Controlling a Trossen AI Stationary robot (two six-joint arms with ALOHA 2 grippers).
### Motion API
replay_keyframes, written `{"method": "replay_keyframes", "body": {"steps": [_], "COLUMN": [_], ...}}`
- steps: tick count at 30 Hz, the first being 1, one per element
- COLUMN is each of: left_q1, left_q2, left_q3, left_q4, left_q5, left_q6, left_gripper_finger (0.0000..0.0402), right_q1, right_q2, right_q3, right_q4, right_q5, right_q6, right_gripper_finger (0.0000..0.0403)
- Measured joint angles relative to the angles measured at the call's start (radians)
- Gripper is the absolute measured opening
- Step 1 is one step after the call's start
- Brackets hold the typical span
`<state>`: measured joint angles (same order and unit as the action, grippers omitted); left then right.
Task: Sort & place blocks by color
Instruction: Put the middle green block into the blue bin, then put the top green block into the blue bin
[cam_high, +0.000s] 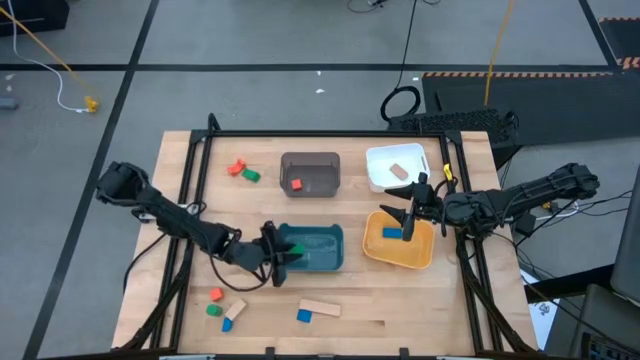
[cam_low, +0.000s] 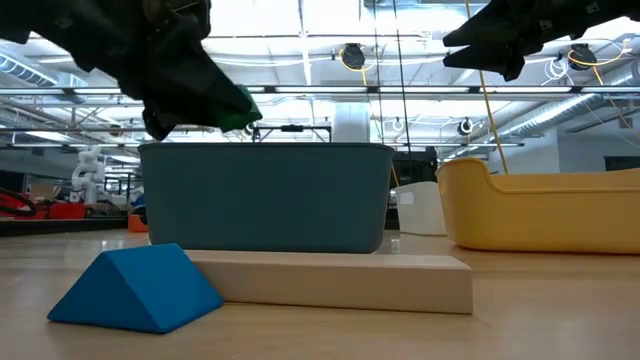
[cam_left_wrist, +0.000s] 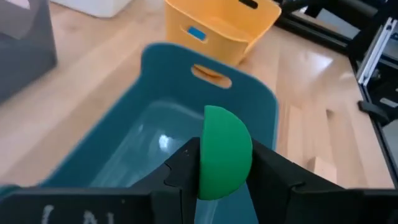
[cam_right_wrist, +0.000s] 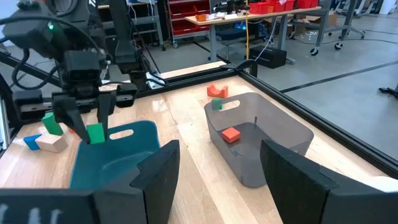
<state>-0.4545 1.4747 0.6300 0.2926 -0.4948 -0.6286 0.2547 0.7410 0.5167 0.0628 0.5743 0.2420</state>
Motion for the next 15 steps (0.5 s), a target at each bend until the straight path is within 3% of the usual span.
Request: {"method": "replay_keyframes", "body": {"steps": [15], "left_q1": [-0.006], "left_q2": [0.055], "left_q3": [0.0], "left_q4": [0.001], "left_q5": [-0.014], "left_q6": [-0.064], "left_gripper_finger": [0.0104], "right_q1": [0.0], "right_q2": [0.0], "right_q3": [0.0], "right_q4": [0.0], "right_q5": [0.0], "right_q6": [0.0], "right_gripper_finger": [0.0215]}}
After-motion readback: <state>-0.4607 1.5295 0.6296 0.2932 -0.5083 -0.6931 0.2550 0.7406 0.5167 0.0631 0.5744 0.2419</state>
